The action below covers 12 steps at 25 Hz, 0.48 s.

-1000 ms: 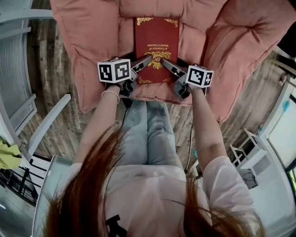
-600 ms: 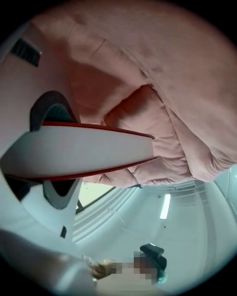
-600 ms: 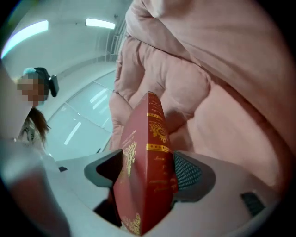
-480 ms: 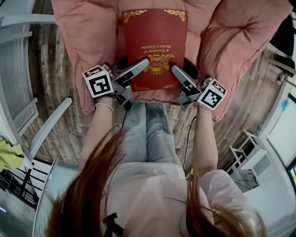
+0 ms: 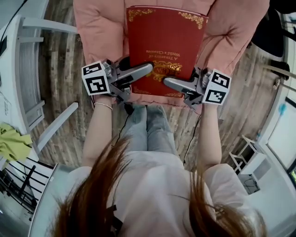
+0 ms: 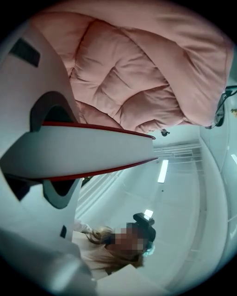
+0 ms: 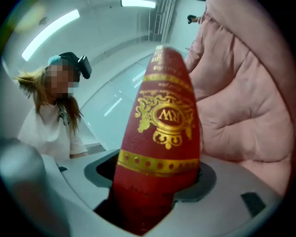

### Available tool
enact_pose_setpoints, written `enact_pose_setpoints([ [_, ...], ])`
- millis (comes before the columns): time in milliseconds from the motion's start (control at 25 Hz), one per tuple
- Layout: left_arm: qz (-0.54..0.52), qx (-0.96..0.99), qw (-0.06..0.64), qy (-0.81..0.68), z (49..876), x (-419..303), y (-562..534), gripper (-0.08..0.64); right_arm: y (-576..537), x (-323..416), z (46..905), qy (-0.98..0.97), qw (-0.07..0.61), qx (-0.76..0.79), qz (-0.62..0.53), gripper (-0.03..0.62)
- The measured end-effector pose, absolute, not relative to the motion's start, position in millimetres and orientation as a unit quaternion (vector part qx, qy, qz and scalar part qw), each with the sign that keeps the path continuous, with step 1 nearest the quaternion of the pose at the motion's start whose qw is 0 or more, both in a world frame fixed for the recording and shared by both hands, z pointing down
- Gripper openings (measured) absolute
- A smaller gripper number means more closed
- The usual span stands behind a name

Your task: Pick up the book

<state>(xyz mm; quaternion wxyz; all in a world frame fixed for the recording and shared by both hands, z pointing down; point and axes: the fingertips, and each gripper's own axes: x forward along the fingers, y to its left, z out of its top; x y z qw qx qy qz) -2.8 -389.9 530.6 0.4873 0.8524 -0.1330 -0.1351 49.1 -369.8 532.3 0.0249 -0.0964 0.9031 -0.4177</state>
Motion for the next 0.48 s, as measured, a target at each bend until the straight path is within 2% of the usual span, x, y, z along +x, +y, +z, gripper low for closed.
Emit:
enact_pose_setpoints([
  [80,-0.114,0.849,0.501,-0.124,521,2,-389,0.252,-367,47,522,0.886,0.037,-0.085,-0.455,0.353],
  [120,-0.108,0.844,0.511,-0.124,517,4,-389,0.256,-368,49,518,0.873,0.044,-0.091,-0.477,0.299],
  [200,-0.099,0.837,0.522,-0.131,509,6,-390,0.259,-372,51,513,0.858,0.045,-0.101,-0.501,0.269],
  [320,-0.099,0.83,0.531,-0.139,493,3,-389,0.259,-373,48,497,0.85,0.039,-0.1,-0.516,0.265],
  [480,-0.106,0.789,0.589,-0.137,463,-8,-384,0.259,-371,33,462,0.827,0.049,-0.1,-0.551,0.265],
])
